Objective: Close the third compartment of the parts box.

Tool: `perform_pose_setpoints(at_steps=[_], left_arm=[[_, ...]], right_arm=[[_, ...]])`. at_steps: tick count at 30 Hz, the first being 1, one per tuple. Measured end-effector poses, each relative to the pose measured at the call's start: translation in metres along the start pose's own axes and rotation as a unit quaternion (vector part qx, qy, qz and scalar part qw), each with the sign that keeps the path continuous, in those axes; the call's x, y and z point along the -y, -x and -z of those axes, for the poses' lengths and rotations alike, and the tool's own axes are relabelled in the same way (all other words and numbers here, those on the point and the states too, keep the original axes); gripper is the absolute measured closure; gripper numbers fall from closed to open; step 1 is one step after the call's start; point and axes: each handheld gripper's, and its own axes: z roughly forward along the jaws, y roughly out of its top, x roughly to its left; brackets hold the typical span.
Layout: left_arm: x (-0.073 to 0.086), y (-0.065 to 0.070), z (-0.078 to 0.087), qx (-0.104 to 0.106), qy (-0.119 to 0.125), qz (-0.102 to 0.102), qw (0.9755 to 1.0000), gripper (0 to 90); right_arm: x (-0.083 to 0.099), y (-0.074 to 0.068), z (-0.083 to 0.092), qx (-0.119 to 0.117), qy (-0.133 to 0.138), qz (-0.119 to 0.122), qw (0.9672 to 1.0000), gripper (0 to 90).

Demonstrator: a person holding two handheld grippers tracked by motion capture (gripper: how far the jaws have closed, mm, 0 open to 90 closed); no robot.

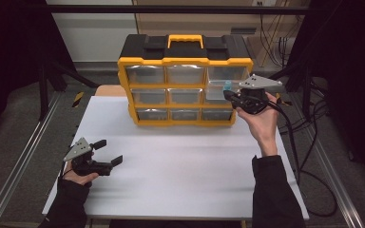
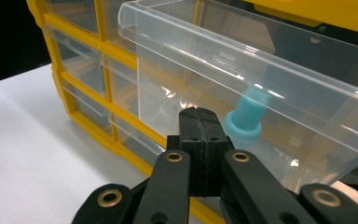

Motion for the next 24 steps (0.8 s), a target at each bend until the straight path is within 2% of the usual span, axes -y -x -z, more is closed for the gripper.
perform_pose_setpoints(at_steps=[24], left_arm=[[0.0001, -0.0004, 0.0001, 0.0, 0.0, 0.001, 1.0, 0.8]], right_arm=[[-0.0011, 0.0079, -0.009, 0.002, 0.006, 0.0, 1.0, 90.0]])
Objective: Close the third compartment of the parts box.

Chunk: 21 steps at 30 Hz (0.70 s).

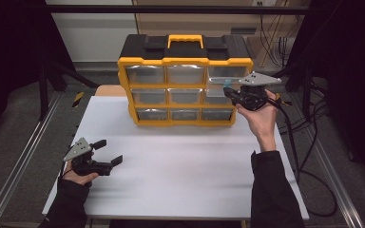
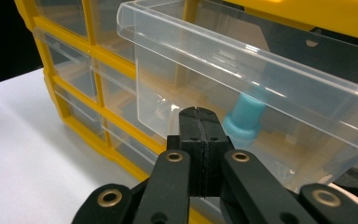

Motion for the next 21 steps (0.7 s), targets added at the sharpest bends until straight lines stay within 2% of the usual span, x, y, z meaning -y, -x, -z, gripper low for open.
perform_pose_setpoints(at_steps=[21], left_arm=[[0.0, 0.0, 0.001, 0.0, 0.002, 0.0, 1.0, 0.8]], right_arm=[[-0.002, 0.006, -0.012, 0.006, 0.004, -0.006, 1.0, 90.0]])
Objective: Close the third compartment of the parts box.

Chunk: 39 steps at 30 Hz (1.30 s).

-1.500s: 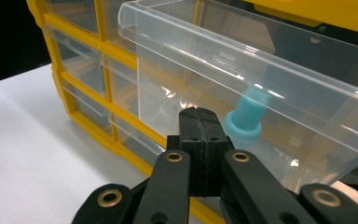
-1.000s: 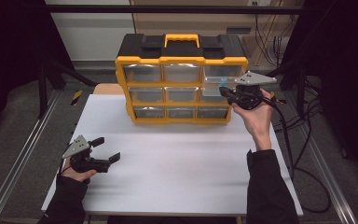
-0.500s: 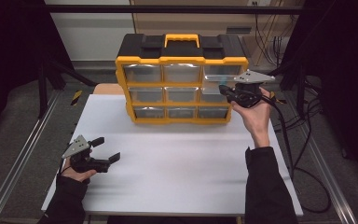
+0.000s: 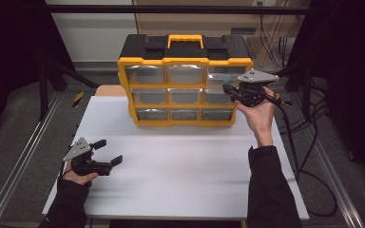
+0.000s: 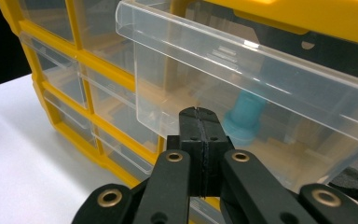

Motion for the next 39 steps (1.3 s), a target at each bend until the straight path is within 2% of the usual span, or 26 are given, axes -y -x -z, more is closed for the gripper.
perform_pose_setpoints(at_steps=[19, 39], left_arm=[[0.0, 0.0, 0.0, -0.001, 0.0, 0.001, 1.0, 0.8], [0.0, 0.0, 0.0, -0.001, 0.0, 0.001, 1.0, 0.8]], right_arm=[[0.002, 0.008, -0.007, 0.009, -0.006, -0.005, 0.9999, 90.0], [0.001, 0.013, -0.014, 0.012, 0.002, -0.001, 0.9999, 90.0]])
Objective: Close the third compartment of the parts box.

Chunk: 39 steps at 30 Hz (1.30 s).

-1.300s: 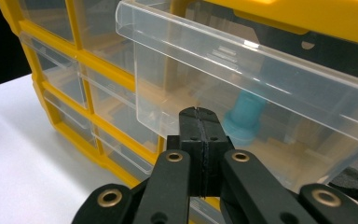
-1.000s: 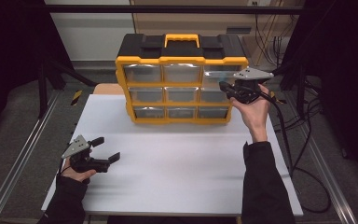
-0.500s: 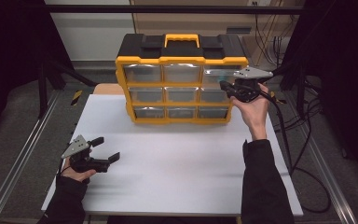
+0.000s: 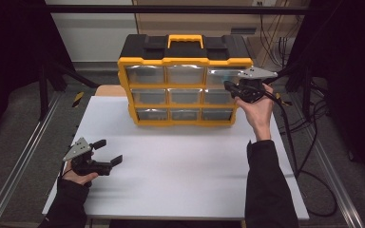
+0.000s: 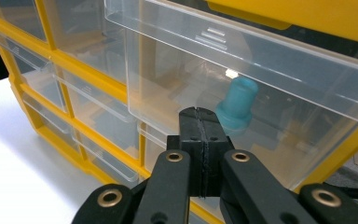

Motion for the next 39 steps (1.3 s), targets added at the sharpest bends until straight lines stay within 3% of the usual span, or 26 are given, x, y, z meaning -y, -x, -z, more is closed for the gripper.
perform_pose_setpoints(at_steps=[39], left_arm=[[0.0, 0.0, 0.0, 0.001, 0.001, 0.001, 1.0, 0.8]], right_arm=[[0.003, 0.005, -0.012, 0.021, 0.008, 0.0, 0.9997, 90.0]])
